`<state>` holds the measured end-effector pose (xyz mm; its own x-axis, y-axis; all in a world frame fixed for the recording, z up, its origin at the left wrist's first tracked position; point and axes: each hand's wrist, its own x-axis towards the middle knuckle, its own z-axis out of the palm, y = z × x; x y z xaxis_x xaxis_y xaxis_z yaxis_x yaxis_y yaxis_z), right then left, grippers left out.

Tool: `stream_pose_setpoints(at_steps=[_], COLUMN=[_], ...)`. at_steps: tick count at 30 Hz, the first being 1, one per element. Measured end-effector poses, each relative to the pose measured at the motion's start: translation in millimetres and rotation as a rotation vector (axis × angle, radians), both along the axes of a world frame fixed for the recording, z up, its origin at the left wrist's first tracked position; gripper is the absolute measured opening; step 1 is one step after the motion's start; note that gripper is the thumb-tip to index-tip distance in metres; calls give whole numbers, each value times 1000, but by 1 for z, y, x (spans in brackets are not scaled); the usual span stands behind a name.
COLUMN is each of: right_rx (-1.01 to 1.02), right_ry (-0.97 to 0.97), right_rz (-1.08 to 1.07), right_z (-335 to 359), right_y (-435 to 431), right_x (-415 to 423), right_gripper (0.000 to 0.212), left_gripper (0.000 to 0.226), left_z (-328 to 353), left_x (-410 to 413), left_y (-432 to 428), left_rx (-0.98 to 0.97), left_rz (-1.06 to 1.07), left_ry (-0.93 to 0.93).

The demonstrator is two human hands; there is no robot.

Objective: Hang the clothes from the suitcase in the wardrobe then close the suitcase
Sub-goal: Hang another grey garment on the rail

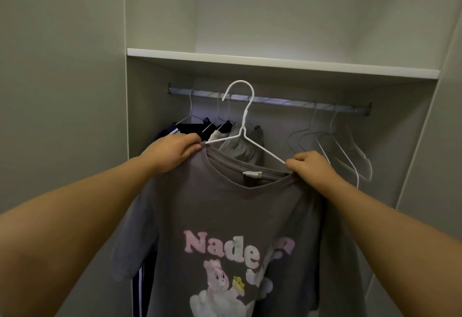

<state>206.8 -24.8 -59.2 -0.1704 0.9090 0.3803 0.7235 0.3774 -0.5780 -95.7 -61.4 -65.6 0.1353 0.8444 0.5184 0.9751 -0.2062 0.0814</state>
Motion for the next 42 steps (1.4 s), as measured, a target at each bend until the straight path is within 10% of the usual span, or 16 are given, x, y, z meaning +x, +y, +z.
stream_pose_setpoints(at_steps=[34, 42], right_rx=[-56, -327], right_ry=[238, -180], right_rz=[62, -193], right_z=[13, -12], right_y=[-15, -2], right_x=[-22, 40], right_gripper=[46, 43], left_gripper=[24, 24], left_z=[-8, -14], left_x=[79, 79], left_y=[0, 15], left_rx=[-235, -107], left_rz=[-209, -135], left_ry=[-339, -519])
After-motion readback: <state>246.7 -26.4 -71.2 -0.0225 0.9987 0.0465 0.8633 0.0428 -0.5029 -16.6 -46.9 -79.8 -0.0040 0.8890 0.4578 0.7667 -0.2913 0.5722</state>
